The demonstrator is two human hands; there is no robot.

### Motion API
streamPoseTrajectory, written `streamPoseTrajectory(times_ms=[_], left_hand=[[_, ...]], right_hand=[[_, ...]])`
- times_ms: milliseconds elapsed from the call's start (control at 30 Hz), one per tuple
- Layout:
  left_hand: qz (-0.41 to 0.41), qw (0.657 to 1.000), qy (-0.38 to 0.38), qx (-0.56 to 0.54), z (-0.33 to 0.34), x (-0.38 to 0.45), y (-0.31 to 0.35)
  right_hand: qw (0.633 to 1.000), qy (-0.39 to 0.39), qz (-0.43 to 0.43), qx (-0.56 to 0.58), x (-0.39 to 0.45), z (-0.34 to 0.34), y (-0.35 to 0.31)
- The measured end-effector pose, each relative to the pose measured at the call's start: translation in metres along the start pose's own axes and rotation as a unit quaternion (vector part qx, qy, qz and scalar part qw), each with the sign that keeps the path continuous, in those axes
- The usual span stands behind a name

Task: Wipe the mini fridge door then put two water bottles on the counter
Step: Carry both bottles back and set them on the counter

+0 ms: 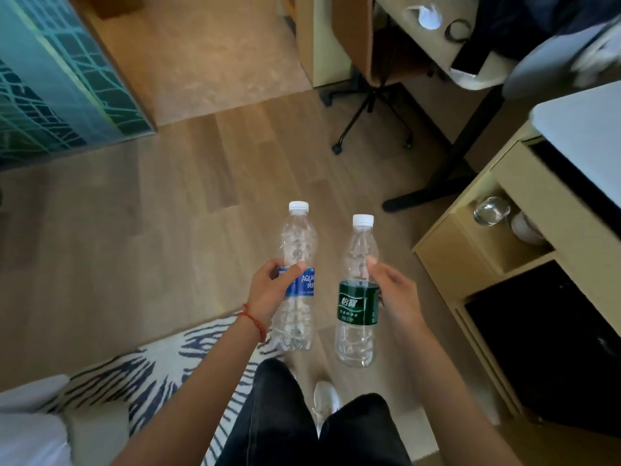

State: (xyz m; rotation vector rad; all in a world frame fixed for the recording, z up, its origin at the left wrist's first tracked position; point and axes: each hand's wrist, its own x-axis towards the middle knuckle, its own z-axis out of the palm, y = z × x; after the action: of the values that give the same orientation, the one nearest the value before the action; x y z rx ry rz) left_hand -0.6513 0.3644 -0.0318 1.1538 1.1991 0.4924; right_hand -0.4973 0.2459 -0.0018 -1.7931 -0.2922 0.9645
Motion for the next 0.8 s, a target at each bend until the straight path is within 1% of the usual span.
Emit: streamPoseTrajectory(times_ms=[133,267,367,500,700,800], left_hand=[[0.003,0.997,-0.073,0.037,0.023,0.039,0.02],[-0.003,0.983,-0.162,0.088,0.047,0.07,0.032],[0.006,0.963,-0.229,0.145,0.067,0.087,0.042],[0.01,0.941,-0.286,0.182,0.101,0.092,0.046],[0.014,0.892,-0.397,0.215,0.171,0.068,0.043],[0.022,0.862,-0.447,0.237,0.21,0.051,0.04]], right_hand=[[0.997,0.068,0.013,0.018,0.02,-0.01,-0.007],[0.983,0.166,0.039,0.069,0.026,-0.02,-0.003],[0.965,0.229,0.052,0.117,0.022,-0.028,0.002],[0.932,0.308,0.066,0.181,0.003,-0.045,0.013],[0.879,0.411,0.072,0.233,-0.029,-0.087,0.034],[0.859,0.438,0.069,0.255,-0.043,-0.114,0.041]])
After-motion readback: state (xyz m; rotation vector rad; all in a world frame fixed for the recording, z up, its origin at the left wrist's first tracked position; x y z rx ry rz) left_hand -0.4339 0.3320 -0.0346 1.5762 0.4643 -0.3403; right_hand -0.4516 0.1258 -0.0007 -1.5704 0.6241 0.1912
